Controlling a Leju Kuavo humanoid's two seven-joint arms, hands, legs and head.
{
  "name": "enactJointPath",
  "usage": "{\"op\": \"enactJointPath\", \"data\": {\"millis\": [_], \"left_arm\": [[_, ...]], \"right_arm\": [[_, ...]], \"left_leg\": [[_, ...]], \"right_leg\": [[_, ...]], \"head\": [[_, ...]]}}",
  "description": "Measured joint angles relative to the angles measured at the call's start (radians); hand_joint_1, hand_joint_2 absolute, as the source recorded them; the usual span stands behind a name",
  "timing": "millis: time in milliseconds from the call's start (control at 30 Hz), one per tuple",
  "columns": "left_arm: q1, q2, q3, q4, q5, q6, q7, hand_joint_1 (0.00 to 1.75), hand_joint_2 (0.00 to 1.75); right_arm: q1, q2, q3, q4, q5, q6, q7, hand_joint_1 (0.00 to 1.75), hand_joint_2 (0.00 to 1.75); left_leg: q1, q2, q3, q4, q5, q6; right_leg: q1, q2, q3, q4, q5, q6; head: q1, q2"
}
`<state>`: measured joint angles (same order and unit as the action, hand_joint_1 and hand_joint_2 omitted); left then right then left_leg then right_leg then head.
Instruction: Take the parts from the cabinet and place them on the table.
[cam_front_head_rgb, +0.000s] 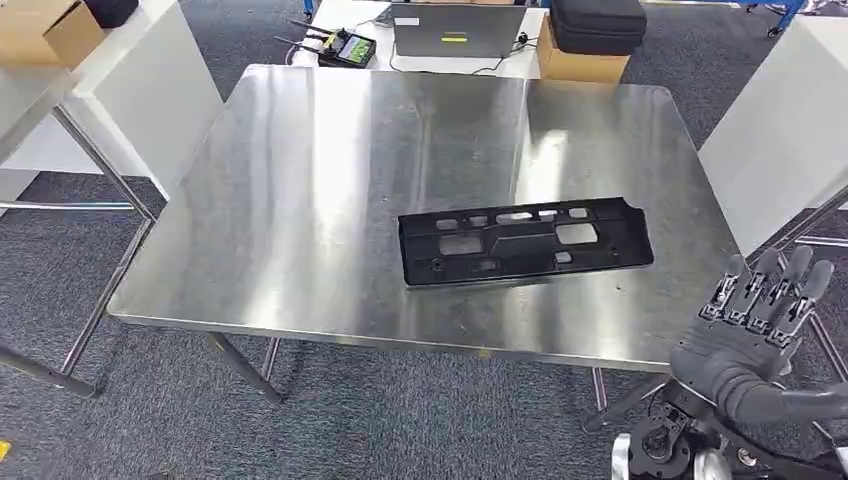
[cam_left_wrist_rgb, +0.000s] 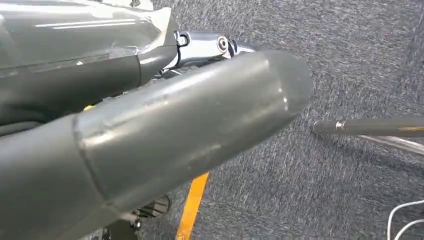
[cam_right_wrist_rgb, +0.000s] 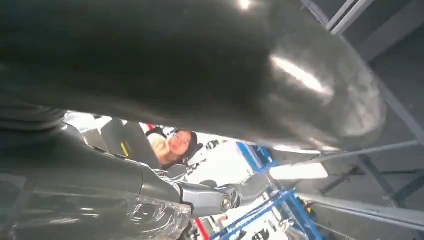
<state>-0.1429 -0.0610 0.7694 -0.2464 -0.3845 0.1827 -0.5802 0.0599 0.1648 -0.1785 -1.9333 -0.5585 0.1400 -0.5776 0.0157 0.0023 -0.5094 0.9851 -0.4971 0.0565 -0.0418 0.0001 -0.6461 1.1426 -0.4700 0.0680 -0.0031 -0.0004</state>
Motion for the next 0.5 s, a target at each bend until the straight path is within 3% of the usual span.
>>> {"op": "enactJointPath", "data": {"millis": [33, 67, 100, 133, 167, 233, 267, 300, 333, 367, 400, 433, 500], "left_arm": [[0.0, 0.0, 0.004, 0.0, 0.003, -0.005, 0.001, 0.0, 0.0], [0.0, 0.002, 0.006, 0.0, 0.005, -0.007, 0.002, 0.0, 0.0], [-0.002, 0.002, 0.008, 0.0, 0.006, -0.01, 0.003, 0.0, 0.0], [-0.002, 0.001, 0.01, 0.0, 0.006, -0.014, 0.003, 0.0, 0.0], [-0.003, 0.0, 0.011, 0.0, 0.008, -0.016, 0.005, 0.0, 0.0], [-0.004, 0.0, 0.012, 0.0, 0.01, -0.017, 0.006, 0.0, 0.0], [-0.005, 0.0, 0.012, 0.0, 0.01, -0.018, 0.006, 0.0, 0.0], [-0.005, -0.001, 0.012, 0.0, 0.012, -0.02, 0.007, 0.0, 0.0], [-0.005, -0.001, 0.013, 0.0, 0.013, -0.022, 0.009, 0.0, 0.0], [-0.005, -0.001, 0.013, 0.0, 0.014, -0.023, 0.011, 0.0, 0.0], [-0.005, -0.002, 0.013, 0.0, 0.014, -0.025, 0.013, 0.0, 0.0], [-0.005, -0.002, 0.013, 0.0, 0.014, -0.026, 0.015, 0.0, 0.0], [-0.005, -0.003, 0.013, 0.0, 0.014, -0.029, 0.017, 0.0, 0.0]], "right_arm": [[-0.001, 0.0, 0.0, 0.0, 0.003, -0.002, -0.001, 0.0, 0.0], [-0.004, 0.0, 0.0, 0.002, 0.008, -0.005, -0.002, 0.0, 0.0], [-0.003, 0.0, 0.0, 0.002, 0.011, -0.009, -0.003, 0.0, 0.0], [-0.003, 0.0, -0.002, 0.002, 0.013, -0.014, -0.006, 0.0, 0.0], [-0.004, -0.001, -0.003, 0.002, 0.018, -0.015, -0.007, 0.0, 0.0], [-0.004, 0.0, -0.003, 0.002, 0.024, -0.016, -0.012, 0.0, 0.0], [-0.005, 0.0, -0.003, 0.002, 0.027, -0.019, -0.014, 0.0, 0.0], [-0.005, 0.0, -0.003, 0.002, 0.03, -0.021, -0.015, 0.0, 0.0], [-0.004, 0.001, -0.003, 0.002, 0.034, -0.024, -0.016, 0.0, 0.0], [-0.004, 0.001, -0.003, 0.002, 0.04, -0.032, -0.018, 0.0, 0.0], [-0.003, 0.002, -0.003, 0.002, 0.046, -0.037, -0.02, 0.0, 0.0], [-0.001, 0.002, -0.004, 0.002, 0.052, -0.042, -0.023, 0.0, 0.0], [0.002, 0.002, -0.004, 0.001, 0.063, -0.053, -0.031, 0.0, 0.0]], "left_leg": [[0.002, -0.001, 0.001, 0.005, -0.004, -0.01], [-0.004, -0.002, -0.01, 0.008, -0.008, -0.021], [-0.005, -0.001, -0.009, 0.011, -0.007, -0.027], [-0.008, -0.005, -0.007, 0.016, -0.006, -0.028], [-0.004, -0.005, -0.009, 0.016, -0.006, -0.029], [0.009, -0.005, -0.013, 0.027, -0.021, -0.041], [0.009, -0.004, -0.028, 0.062, -0.052, -0.042], [0.01, -0.005, -0.056, 0.126, -0.095, -0.043], [0.01, -0.005, -0.093, 0.211, -0.138, -0.045], [0.01, -0.005, -0.128, 0.287, -0.169, -0.045], [0.01, -0.005, -0.148, 0.331, -0.174, -0.044], [0.01, -0.005, -0.143, 0.323, -0.155, -0.04], [0.007, -0.005, -0.077, 0.204, -0.078, -0.027]], "right_leg": [[-0.007, -0.005, 0.05, -0.09, 0.023, 0.011], [0.004, 0.0, 0.082, -0.113, 0.005, 0.009], [0.015, 0.007, 0.073, -0.112, 0.012, 0.0], [0.005, 0.006, 0.068, -0.118, 0.007, -0.004], [0.005, 0.007, 0.068, -0.116, 0.005, -0.008], [0.003, 0.006, 0.069, -0.123, 0.009, -0.035], [0.006, 0.006, 0.067, -0.122, 0.011, -0.042], [0.011, 0.005, 0.065, -0.122, 0.012, -0.054], [0.015, 0.004, 0.062, -0.122, 0.014, -0.058], [0.02, 0.003, 0.058, -0.122, 0.017, -0.062], [0.026, 0.003, 0.054, -0.122, 0.019, -0.065], [0.031, 0.003, 0.052, -0.122, 0.021, -0.069], [0.037, 0.003, 0.051, -0.122, 0.024, -0.071]], "head": [[0.001, 0.0], [0.004, 0.0], [0.002, 0.0], [0.002, 0.0], [0.0, 0.0], [0.0, 0.0], [-0.002, 0.0], [-0.002, 0.0], [-0.002, 0.0], [-0.002, 0.0], [-0.002, 0.0], [-0.002, 0.0], [-0.001, 0.0]]}}
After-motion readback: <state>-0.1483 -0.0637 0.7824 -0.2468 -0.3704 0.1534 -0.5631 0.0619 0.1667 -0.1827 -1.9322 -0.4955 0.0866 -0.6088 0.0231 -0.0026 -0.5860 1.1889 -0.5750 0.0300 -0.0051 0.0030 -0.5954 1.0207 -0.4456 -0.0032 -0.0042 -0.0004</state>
